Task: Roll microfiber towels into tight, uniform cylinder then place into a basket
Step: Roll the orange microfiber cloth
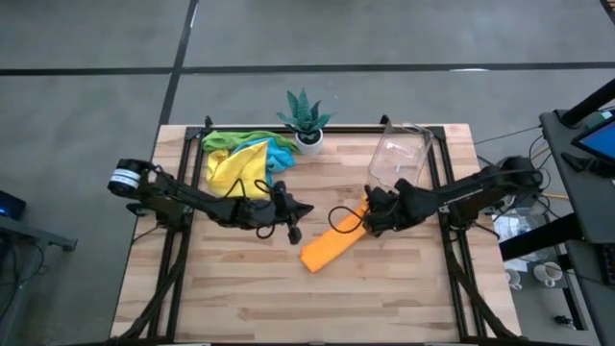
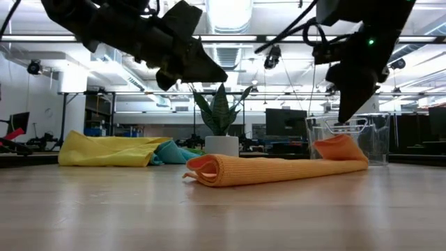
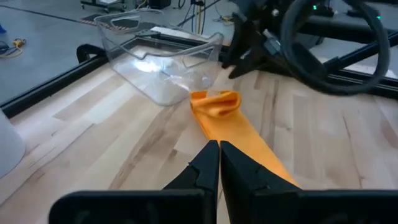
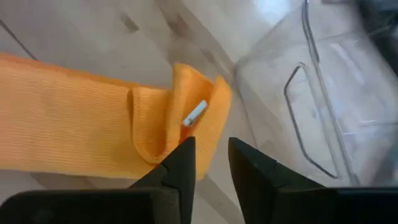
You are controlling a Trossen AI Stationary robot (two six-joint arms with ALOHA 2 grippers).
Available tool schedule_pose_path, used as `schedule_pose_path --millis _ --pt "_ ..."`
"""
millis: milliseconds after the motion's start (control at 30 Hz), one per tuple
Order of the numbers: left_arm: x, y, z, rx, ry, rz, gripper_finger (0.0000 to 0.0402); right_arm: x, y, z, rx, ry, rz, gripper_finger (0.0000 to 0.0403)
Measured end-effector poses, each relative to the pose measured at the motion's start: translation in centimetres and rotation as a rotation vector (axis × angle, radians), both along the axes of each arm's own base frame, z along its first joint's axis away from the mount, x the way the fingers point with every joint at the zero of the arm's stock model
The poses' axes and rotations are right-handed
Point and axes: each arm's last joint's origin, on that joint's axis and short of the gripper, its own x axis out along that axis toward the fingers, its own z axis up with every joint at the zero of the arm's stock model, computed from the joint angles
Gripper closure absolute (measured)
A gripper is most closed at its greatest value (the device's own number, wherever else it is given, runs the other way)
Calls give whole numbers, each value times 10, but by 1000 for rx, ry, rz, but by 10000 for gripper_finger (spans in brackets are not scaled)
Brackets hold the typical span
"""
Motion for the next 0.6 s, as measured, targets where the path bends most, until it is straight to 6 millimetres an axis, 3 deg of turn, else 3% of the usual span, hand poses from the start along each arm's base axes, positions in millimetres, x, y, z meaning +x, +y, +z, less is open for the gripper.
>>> schedule_pose_path --millis 133,267,467,600 --pt "11 0 -12 -13 41 -42 402 -4 -1 6 35 -38 -12 314" --pt "31 1 -22 -17 58 -54 402 -10 -1 2 82 -52 -23 286" --pt "76 9 -28 91 70 -68 402 -19 0 -12 131 -130 -14 224" --pt "103 13 -26 171 62 -74 402 -24 2 -16 92 -226 -41 211"
